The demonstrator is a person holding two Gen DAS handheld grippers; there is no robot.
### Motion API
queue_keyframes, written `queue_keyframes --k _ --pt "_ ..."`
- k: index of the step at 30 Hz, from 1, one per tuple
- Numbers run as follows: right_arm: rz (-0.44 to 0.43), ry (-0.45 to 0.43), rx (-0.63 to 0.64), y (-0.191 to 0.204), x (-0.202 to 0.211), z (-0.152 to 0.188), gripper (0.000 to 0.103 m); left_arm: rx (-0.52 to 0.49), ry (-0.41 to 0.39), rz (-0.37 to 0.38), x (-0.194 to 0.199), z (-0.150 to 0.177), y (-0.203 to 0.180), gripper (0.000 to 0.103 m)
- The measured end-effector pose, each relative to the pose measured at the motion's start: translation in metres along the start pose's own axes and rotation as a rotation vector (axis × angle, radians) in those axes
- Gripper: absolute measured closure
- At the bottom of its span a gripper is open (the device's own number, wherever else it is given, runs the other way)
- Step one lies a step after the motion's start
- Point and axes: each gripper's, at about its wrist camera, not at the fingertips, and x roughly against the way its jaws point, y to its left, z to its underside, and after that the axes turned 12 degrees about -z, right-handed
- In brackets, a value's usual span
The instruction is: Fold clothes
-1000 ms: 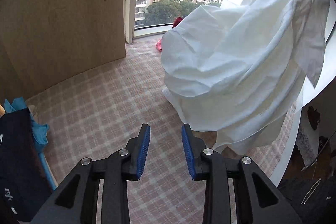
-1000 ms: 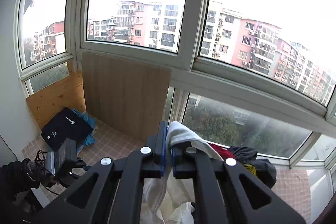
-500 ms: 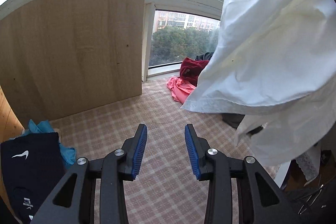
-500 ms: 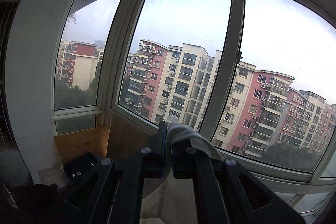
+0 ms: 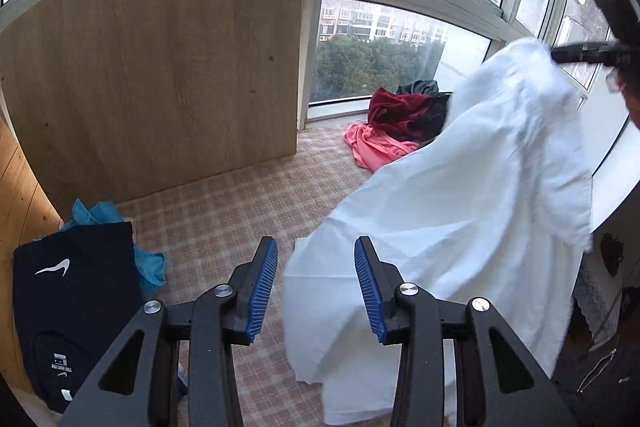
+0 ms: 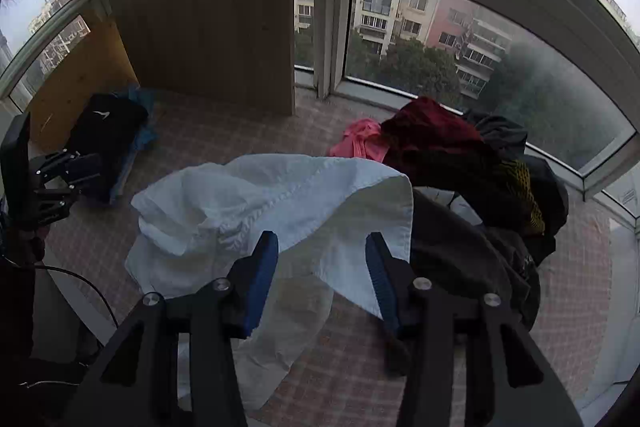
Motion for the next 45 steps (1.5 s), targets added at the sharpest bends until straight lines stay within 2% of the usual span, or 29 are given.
queue_keyframes --k 1,3,5,6,10,14,18,24,27,28,30,33,40,45 --pt "-0.032 0.038 -0.068 -0.020 -0.028 0.017 0.058 -0.008 0.023 0.006 -0.007 0.003 -0.003 0.065" --pt "-0.121 0.049 -0.241 -0.061 -0.065 0.049 0.058 -0.025 0.069 0.017 -0.021 0.008 -0.010 0.065" --pt "-0.232 0.022 -0.385 -0.089 -0.086 0.072 0.058 -0.043 0.105 0.018 -0.037 0.009 -0.017 0.065" --pt "-0.261 0.009 -0.416 -0.090 -0.095 0.079 0.058 -0.050 0.120 0.022 -0.045 0.008 -0.020 0.065" --pt "-0.273 0.008 -0.429 -0.095 -0.126 0.081 0.058 -0.078 0.164 0.028 -0.070 -0.001 -0.030 0.065" --pt "-0.273 0.009 -0.412 -0.097 -0.166 0.057 0.058 -0.095 0.190 0.040 -0.089 -0.009 -0.038 0.065" --pt "-0.264 0.054 -0.446 -0.105 -0.207 0.036 0.058 -0.106 0.219 0.040 -0.107 -0.011 -0.039 0.065" --pt "-0.337 0.124 -0.503 -0.101 -0.238 0.031 0.058 -0.106 0.246 0.026 -0.125 -0.009 -0.030 0.064" --pt "-0.400 0.037 -0.456 -0.090 -0.224 0.028 0.059 -0.098 0.251 0.025 -0.130 -0.010 -0.023 0.064" --pt "-0.420 0.008 -0.439 -0.087 -0.219 0.026 0.063 -0.095 0.252 0.024 -0.132 -0.010 -0.021 0.063" --pt "-0.380 -0.018 -0.341 -0.073 -0.205 0.018 0.100 -0.085 0.254 0.027 -0.135 -0.011 -0.015 0.063" --pt "-0.328 -0.062 -0.255 -0.059 -0.170 0.002 0.100 -0.060 0.251 0.029 -0.136 -0.013 -0.006 0.063" --pt "-0.226 -0.299 -0.070 -0.025 -0.003 -0.037 0.101 -0.025 0.214 0.015 -0.121 -0.011 0.020 0.063" --pt "-0.195 -0.428 -0.030 -0.007 0.094 0.003 0.101 -0.003 0.218 0.013 -0.117 -0.004 0.032 0.063"
